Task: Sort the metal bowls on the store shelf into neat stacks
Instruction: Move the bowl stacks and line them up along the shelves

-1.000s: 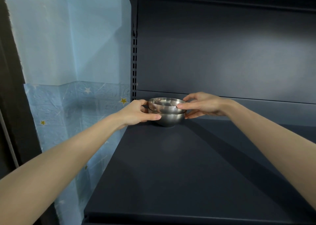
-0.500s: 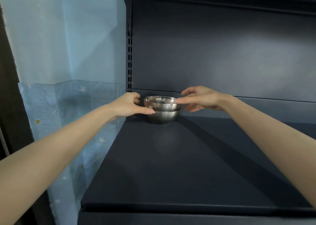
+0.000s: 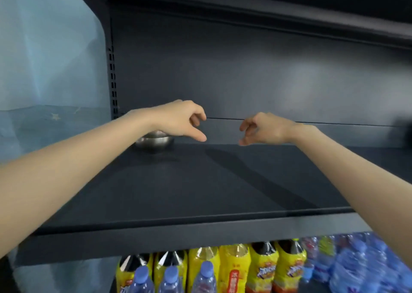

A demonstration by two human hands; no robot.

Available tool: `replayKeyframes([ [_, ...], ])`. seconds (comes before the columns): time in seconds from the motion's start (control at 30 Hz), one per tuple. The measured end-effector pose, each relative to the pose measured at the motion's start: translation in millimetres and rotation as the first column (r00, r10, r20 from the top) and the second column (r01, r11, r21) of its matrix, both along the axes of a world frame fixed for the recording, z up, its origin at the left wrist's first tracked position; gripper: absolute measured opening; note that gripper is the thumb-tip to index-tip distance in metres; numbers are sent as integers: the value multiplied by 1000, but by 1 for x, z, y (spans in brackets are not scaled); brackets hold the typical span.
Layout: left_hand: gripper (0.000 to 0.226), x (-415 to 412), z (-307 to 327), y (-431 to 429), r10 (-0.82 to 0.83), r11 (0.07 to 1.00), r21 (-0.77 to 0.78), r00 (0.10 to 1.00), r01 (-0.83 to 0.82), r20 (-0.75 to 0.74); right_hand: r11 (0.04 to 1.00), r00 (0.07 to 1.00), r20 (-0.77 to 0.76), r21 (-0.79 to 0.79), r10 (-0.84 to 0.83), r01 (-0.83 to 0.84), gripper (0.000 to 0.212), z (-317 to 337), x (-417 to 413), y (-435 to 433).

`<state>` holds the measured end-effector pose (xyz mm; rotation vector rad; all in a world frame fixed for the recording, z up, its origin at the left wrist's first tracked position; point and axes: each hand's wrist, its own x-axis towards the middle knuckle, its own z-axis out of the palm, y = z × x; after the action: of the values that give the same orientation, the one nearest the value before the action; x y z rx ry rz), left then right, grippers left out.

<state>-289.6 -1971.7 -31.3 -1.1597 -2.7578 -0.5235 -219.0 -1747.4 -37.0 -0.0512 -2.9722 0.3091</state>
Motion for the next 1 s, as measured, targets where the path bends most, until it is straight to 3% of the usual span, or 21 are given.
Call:
replayKeyframes([
  [0.17,59,72,2,98,-135,984,-124,990,130,-30,993,996,-38,80,-84,87,53,1,99,72],
  [0.5,55,238,-12,317,-442,893,-104,896,437,-32,933,935,-41,72,-351,353,51,1,332,247],
  [0.67,54,310,-6,424,-587,804,-140,809,578,-27,846,850,-47,77,-525,527,47,6,432,328],
  [1.0,54,402,2,625,-773,634,-113,624,765,-112,641,650,-62,119,-757,758,45,4,550,477],
])
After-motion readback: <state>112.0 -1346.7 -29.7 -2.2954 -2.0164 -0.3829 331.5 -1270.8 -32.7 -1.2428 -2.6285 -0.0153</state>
